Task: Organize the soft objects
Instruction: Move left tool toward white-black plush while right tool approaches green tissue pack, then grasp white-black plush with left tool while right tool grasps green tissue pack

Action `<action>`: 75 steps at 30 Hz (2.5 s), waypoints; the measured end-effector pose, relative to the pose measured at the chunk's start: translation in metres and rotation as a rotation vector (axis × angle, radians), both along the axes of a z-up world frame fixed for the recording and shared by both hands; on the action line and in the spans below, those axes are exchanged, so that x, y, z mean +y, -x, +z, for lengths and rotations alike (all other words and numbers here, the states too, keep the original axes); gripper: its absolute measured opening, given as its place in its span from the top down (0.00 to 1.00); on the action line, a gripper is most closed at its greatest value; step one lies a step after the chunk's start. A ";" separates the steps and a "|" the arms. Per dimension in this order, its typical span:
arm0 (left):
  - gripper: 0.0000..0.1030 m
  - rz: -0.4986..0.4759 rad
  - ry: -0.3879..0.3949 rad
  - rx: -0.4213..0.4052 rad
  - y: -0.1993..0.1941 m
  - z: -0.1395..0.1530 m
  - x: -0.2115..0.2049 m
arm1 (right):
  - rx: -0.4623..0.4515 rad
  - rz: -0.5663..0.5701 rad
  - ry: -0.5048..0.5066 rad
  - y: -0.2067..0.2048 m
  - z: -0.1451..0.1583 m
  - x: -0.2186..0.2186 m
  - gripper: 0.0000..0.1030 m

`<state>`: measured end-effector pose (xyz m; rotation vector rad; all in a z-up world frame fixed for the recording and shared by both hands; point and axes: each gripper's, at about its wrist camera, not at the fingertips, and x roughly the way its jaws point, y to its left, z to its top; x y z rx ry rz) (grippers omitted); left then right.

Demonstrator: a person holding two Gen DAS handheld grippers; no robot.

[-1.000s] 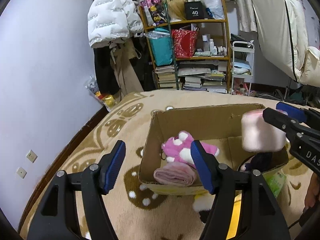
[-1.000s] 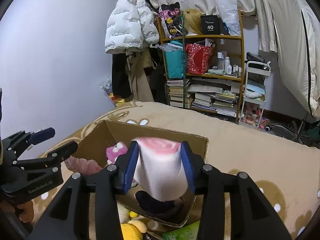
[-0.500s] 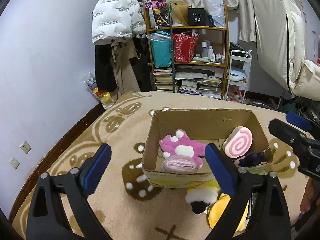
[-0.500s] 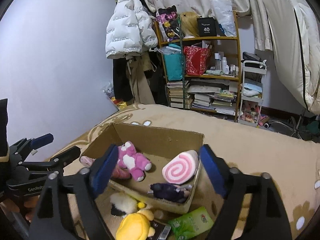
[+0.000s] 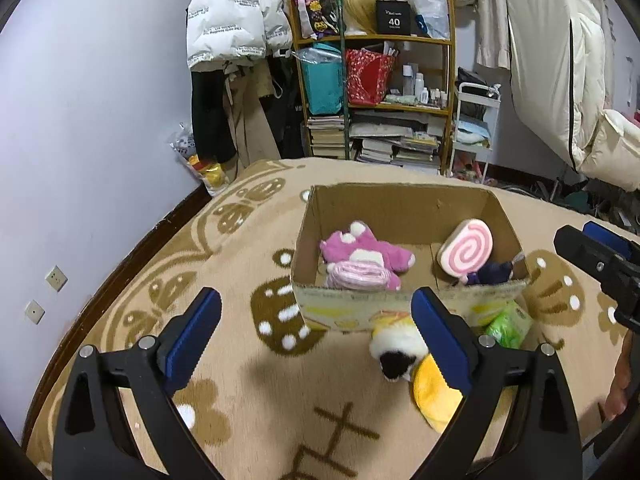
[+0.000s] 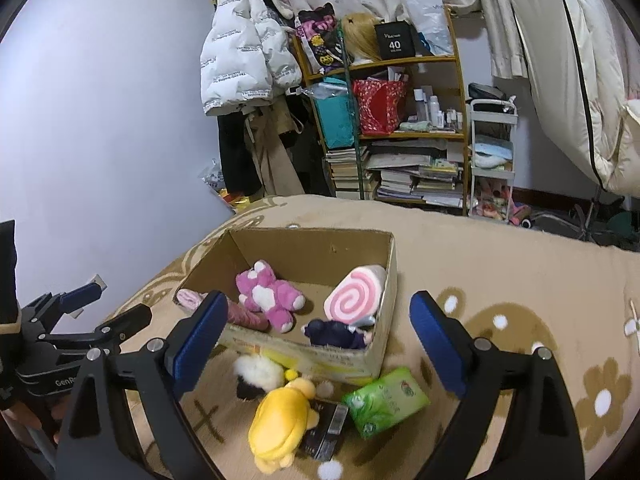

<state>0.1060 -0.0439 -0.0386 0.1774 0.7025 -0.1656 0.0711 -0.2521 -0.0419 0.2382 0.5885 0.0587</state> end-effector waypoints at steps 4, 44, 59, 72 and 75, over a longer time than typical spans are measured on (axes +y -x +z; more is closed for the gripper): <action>0.08 -0.006 -0.017 0.021 0.006 -0.003 -0.002 | 0.024 -0.007 -0.019 0.010 -0.003 0.000 0.06; 0.08 -0.060 -0.054 0.216 -0.039 -0.082 -0.035 | 0.358 -0.133 -0.075 -0.030 -0.103 -0.037 0.06; 0.08 -0.087 -0.093 0.273 -0.056 -0.115 -0.050 | 0.426 -0.134 -0.077 -0.048 -0.125 -0.034 0.06; 0.08 -0.104 -0.144 0.309 -0.058 -0.138 -0.062 | 0.502 -0.136 -0.058 -0.056 -0.143 -0.036 0.06; 0.08 -0.103 -0.140 0.312 -0.059 -0.140 -0.064 | 0.514 -0.135 -0.057 -0.057 -0.146 -0.036 0.06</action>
